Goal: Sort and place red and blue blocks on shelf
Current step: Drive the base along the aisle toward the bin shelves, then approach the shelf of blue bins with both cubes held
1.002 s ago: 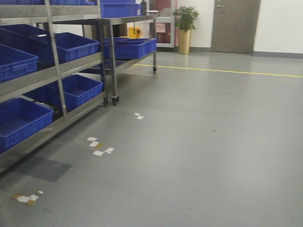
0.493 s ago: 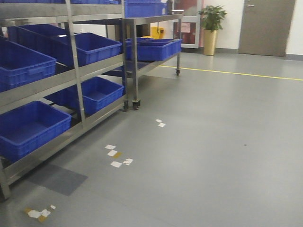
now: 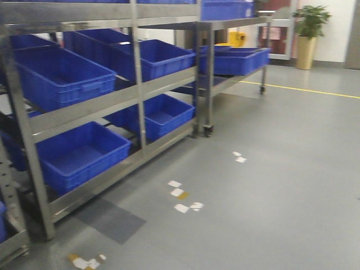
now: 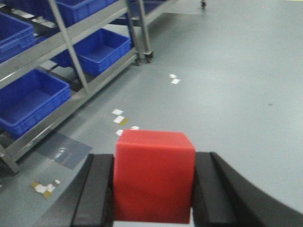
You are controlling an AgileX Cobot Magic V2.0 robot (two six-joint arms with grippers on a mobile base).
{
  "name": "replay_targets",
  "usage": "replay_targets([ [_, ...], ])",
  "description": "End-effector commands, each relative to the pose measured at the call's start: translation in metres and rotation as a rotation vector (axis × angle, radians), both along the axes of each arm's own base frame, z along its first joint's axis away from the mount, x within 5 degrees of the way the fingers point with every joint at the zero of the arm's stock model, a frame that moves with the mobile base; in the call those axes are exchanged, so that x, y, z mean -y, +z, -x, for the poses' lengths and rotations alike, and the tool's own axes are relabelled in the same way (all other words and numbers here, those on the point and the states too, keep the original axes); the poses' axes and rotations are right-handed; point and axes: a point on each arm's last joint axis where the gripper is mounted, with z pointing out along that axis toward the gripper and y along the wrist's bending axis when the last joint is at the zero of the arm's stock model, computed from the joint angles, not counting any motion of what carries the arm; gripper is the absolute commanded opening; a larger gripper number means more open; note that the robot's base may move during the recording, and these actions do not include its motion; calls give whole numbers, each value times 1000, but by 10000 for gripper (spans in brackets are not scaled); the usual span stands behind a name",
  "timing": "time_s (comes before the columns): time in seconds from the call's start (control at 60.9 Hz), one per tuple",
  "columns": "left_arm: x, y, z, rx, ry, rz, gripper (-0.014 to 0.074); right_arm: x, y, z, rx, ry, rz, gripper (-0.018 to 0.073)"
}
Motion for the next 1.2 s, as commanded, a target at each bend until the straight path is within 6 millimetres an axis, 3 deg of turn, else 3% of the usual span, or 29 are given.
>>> replay_targets([
  [0.0,2,15,-3,96,-29,-6,122,0,17,-2,108,7,17,52],
  [1.182,2,15,-3,96,-29,-6,122,0,17,-2,108,7,17,52],
])
